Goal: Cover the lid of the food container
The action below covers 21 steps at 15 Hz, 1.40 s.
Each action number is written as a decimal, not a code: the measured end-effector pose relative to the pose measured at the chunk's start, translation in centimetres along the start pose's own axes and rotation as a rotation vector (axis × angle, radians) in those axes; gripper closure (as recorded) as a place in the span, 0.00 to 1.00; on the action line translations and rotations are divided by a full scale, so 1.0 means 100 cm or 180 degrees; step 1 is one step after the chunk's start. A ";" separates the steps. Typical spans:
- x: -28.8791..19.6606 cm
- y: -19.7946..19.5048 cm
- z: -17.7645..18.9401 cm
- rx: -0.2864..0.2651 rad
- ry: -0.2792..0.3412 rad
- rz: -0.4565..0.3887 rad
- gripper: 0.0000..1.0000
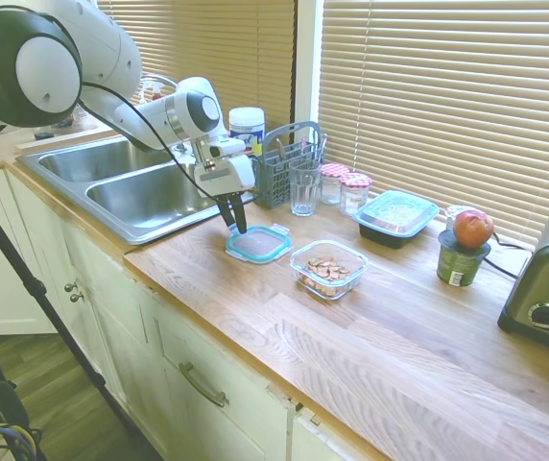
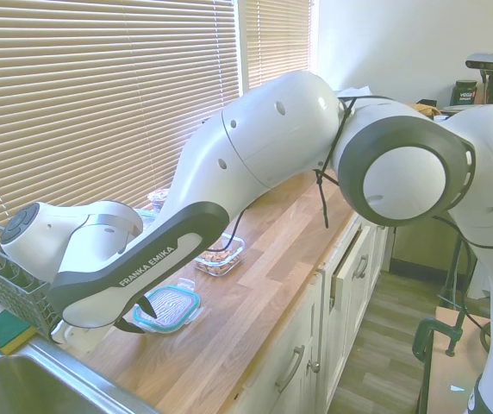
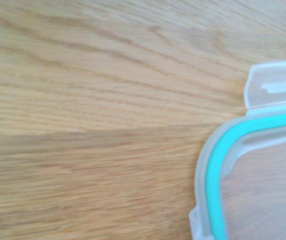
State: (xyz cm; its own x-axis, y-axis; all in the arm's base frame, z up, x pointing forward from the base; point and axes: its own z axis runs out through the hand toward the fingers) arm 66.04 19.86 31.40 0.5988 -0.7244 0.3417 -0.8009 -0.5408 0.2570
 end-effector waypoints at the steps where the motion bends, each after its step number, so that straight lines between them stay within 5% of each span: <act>1: -0.001 0.000 0.002 -0.0012 0.0011 -0.0006 1.00; 10: -0.008 -0.001 -0.003 -0.0002 0.0074 -0.0009 1.00; 21: 0.016 0.056 -0.084 0.0325 -0.0041 0.0013 1.00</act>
State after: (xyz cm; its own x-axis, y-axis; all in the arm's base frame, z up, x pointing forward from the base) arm 62.56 19.26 40.95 0.5960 -0.7317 0.3309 -0.7997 -0.5782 0.1619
